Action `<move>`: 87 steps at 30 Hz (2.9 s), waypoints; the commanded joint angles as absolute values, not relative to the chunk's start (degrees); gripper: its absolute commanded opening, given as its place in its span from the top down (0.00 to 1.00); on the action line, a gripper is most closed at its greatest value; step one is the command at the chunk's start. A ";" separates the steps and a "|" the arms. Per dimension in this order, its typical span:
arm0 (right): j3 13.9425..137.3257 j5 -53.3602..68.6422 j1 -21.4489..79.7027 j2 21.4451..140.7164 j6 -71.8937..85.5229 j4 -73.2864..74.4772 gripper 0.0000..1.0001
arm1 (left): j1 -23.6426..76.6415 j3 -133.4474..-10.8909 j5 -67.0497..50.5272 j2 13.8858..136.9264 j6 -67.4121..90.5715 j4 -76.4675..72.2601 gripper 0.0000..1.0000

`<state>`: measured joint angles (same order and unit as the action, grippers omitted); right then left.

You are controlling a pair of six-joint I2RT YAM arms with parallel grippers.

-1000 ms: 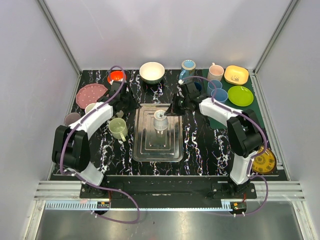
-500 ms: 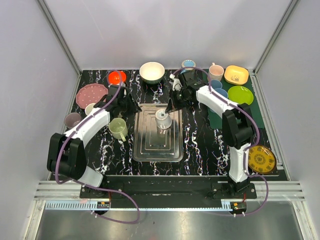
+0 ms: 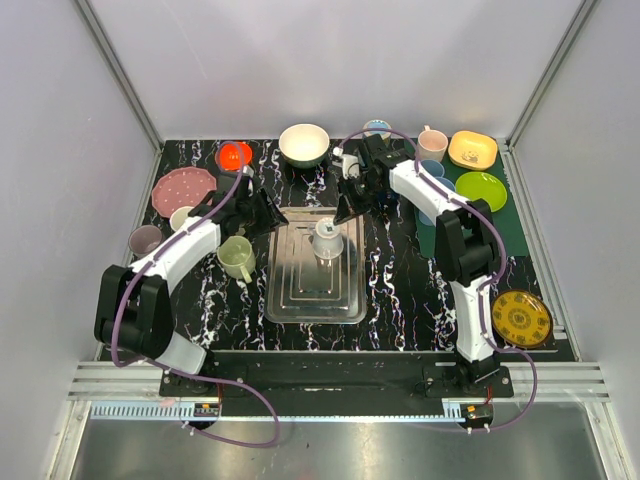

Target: Turn the mug right side up

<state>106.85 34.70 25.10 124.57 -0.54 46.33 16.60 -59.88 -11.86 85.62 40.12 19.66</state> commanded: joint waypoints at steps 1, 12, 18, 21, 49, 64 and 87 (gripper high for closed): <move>109.24 30.68 24.96 126.65 -7.73 51.41 1.00 | 16.35 -61.61 -14.24 86.13 39.29 17.93 0.51; 108.55 20.67 24.96 122.00 2.10 46.59 0.52 | 16.35 -61.96 -12.31 85.43 37.53 19.77 0.46; 101.99 12.66 24.87 111.73 11.76 43.08 0.47 | 16.35 -61.26 -10.64 84.03 38.41 20.13 0.45; 91.03 12.04 24.87 104.43 20.63 36.23 0.46 | 16.35 -60.47 -9.67 82.97 38.93 19.95 0.45; 58.62 6.77 30.85 94.48 64.78 -3.78 0.49 | 16.35 -52.03 -3.43 75.59 43.77 16.35 0.44; 53.70 6.77 30.85 91.58 65.04 -4.83 0.50 | 16.35 -51.59 -3.43 75.24 43.24 16.70 0.43; 59.06 7.29 30.67 98.17 62.58 -5.54 0.83 | 16.35 -51.77 -3.95 75.59 42.45 16.70 0.44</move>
<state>56.18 8.01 30.96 97.30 64.36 -4.84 16.60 -51.88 -4.47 77.30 43.33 18.37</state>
